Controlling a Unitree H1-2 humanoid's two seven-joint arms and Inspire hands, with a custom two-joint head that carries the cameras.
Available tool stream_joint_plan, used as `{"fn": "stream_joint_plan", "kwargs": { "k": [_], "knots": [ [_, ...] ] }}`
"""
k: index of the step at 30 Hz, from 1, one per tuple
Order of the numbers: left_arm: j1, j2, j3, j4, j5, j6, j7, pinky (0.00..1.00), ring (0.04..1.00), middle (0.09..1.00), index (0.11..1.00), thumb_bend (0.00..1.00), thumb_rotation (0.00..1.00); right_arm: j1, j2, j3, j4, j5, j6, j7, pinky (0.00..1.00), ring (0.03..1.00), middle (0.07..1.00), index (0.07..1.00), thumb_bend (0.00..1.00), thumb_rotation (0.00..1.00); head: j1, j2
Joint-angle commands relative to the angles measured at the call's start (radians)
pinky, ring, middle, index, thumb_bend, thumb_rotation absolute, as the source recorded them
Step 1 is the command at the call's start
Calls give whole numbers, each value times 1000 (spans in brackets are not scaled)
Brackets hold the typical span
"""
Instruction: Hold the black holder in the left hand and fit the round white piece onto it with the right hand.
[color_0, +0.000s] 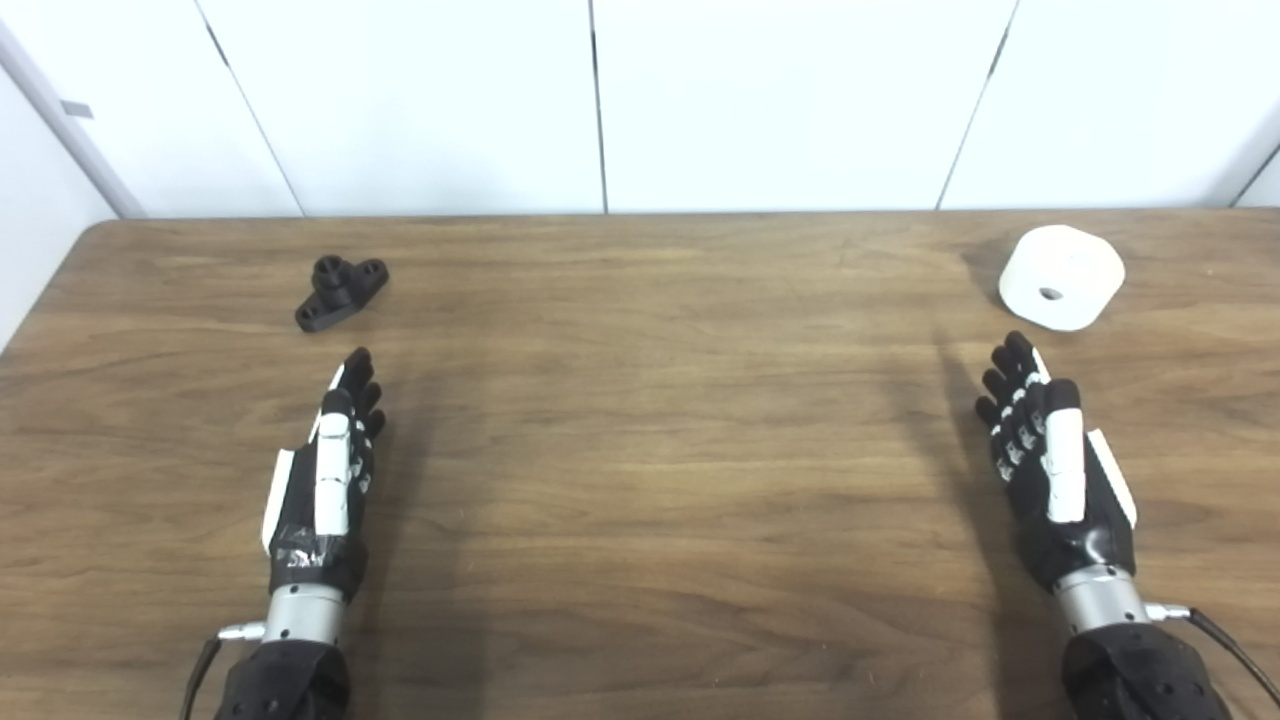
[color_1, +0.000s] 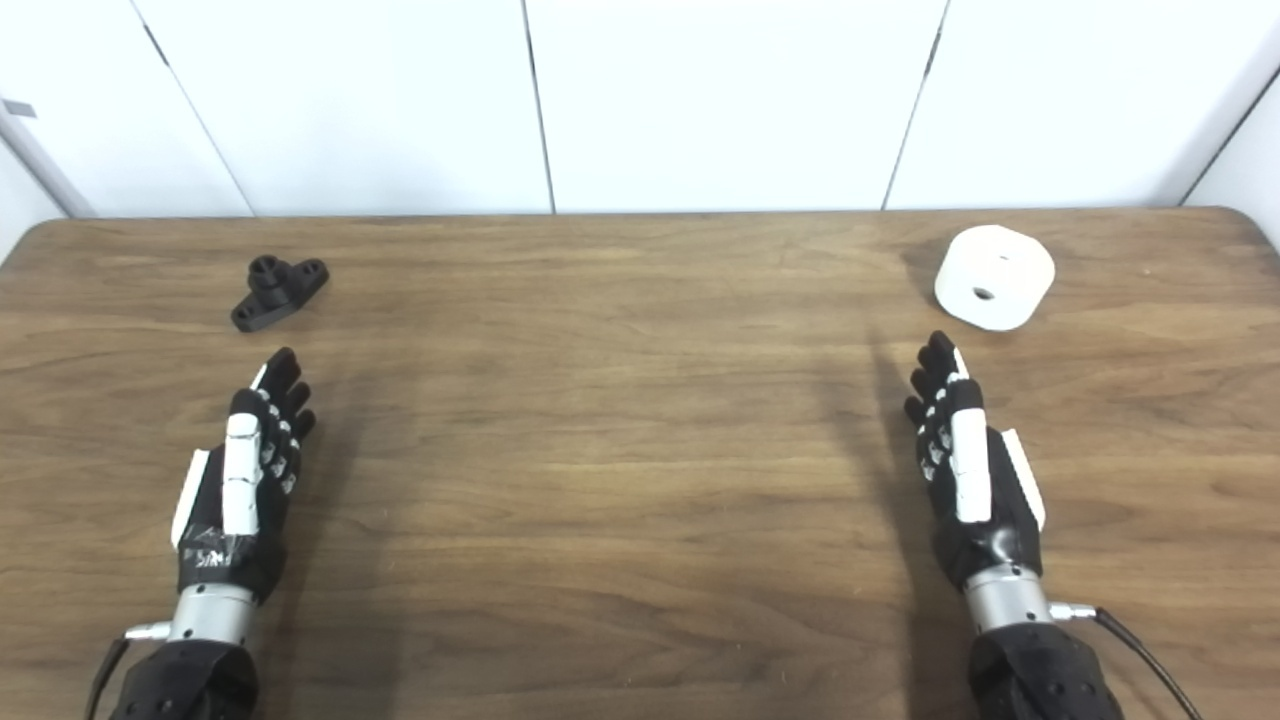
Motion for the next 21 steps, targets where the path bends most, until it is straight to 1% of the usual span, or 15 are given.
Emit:
{"fn": "stream_joint_plan", "kwargs": {
  "k": [1, 10, 13, 14, 15, 17, 19, 20, 21],
  "knots": [
    [-17, 7, 5, -19, -1, -23, 4, 1000, 1000, 1000, 981, 481, 967, -18, -1, -1, -28, 2, -41, 1, 1000, 1000, 1000, 1000, 643, 1000, 1, 0],
    [-15, 11, 5, -19, 6, -27, 4, 1000, 1000, 1000, 983, 469, 988, -17, 2, -2, -28, 0, -42, -4, 1000, 1000, 1000, 1000, 639, 1000, 0, -1],
    [-14, 11, 3, -20, 9, -28, 4, 1000, 1000, 1000, 981, 465, 993, -17, 2, -2, -28, -3, -42, -5, 1000, 1000, 1000, 1000, 645, 1000, 7, -7],
    [-13, 10, 3, -20, 11, -30, 5, 1000, 1000, 1000, 981, 463, 992, -16, 2, -2, -28, -4, -45, -5, 1000, 1000, 1000, 1000, 645, 1000, 18, -12],
    [-11, 8, 2, -21, 13, -33, 6, 1000, 1000, 1000, 981, 465, 992, -14, 1, -3, -27, -3, -48, -4, 1000, 1000, 1000, 1000, 643, 1000, 44, -24],
    [-8, 4, -2, -21, 18, -37, 7, 1000, 1000, 1000, 981, 456, 997, -10, -5, -3, -25, -2, -50, 0, 1000, 1000, 1000, 1000, 645, 1000, 57, -36],
    [-6, 0, -7, -9, 29, -54, 8, 1000, 1000, 1000, 980, 458, 1000, -6, -13, -2, -16, -1, -58, 9, 1000, 1000, 1000, 1000, 631, 1000, 90, -64],
    [-5, -2, -9, -3, 33, -60, 7, 1000, 1000, 1000, 979, 458, 1000, -5, -15, -2, -11, -3, -63, 11, 1000, 1000, 1000, 1000, 620, 1000, 96, -67],
    [-4, -5, -12, 5, 37, -68, 7, 1000, 1000, 1000, 982, 458, 1000, -4, -17, -3, -3, -4, -71, 13, 1000, 1000, 1000, 1000, 617, 1000, 120, -88]
  ]
}}
